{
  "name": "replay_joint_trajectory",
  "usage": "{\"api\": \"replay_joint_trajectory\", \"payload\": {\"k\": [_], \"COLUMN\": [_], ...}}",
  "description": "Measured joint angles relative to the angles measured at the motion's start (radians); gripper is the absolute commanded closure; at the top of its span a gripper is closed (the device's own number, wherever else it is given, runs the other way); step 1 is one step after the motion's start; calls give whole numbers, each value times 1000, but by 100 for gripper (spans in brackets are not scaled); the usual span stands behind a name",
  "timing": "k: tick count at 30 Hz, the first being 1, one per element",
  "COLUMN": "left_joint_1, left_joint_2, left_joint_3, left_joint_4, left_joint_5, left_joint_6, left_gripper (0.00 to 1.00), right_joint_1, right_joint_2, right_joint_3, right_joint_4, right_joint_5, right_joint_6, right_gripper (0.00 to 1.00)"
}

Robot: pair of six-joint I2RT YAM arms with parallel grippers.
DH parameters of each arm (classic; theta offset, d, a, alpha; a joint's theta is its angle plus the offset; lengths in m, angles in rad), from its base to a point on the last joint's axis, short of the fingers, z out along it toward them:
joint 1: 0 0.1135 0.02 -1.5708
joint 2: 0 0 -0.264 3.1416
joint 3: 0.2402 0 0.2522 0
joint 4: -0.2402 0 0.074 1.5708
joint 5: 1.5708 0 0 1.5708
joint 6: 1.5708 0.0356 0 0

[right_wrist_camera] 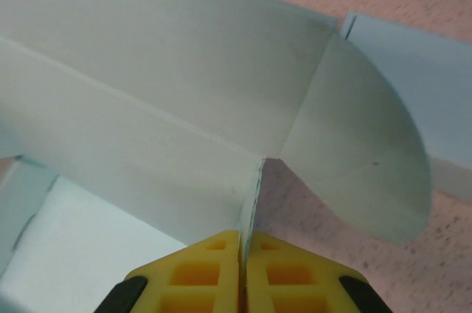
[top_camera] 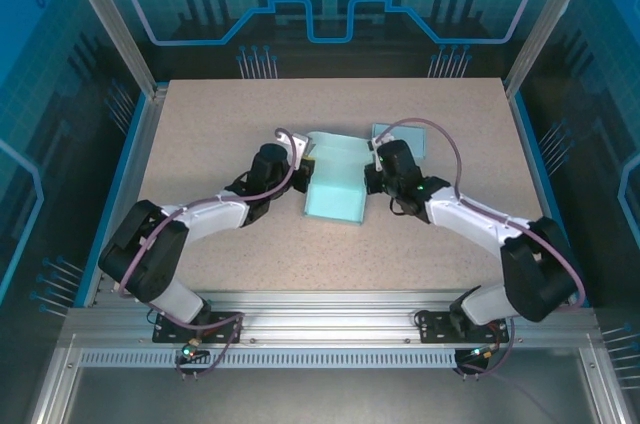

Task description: Fold the paper box

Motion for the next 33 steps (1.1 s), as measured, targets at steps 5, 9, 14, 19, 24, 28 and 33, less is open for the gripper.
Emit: {"api": "replay_joint_trajectory", "payload": {"k": [5, 9, 14, 19, 24, 28, 33], "left_joint_1": [-37, -43, -56, -66, -89, -105, -111], "left_joint_2": [48, 126, 184, 188, 189, 189, 189], "left_joint_3": [-11, -12, -12, -12, -23, -53, -67], "left_joint_4": [111, 198, 259, 282, 293, 311, 336], "left_joint_5": [-163, -260, -346, -389, -414, -423, -427], "left_joint_6": [-53, -84, -89, -89, -108, -141, -192], "left_gripper": [100, 100, 100, 100, 100, 100, 99], "right_joint_1": [13, 23, 41, 52, 57, 70, 83], "right_joint_2": [152, 253, 304, 304, 280, 261, 256], "right_joint_3": [117, 200, 233, 219, 143, 92, 63], "right_joint_4": [43, 68, 89, 116, 192, 248, 293], "right_joint_5": [119, 161, 182, 185, 189, 200, 222], "right_joint_6": [3, 5, 18, 52, 93, 111, 124], "right_gripper": [90, 88, 85, 85, 86, 86, 86]}}
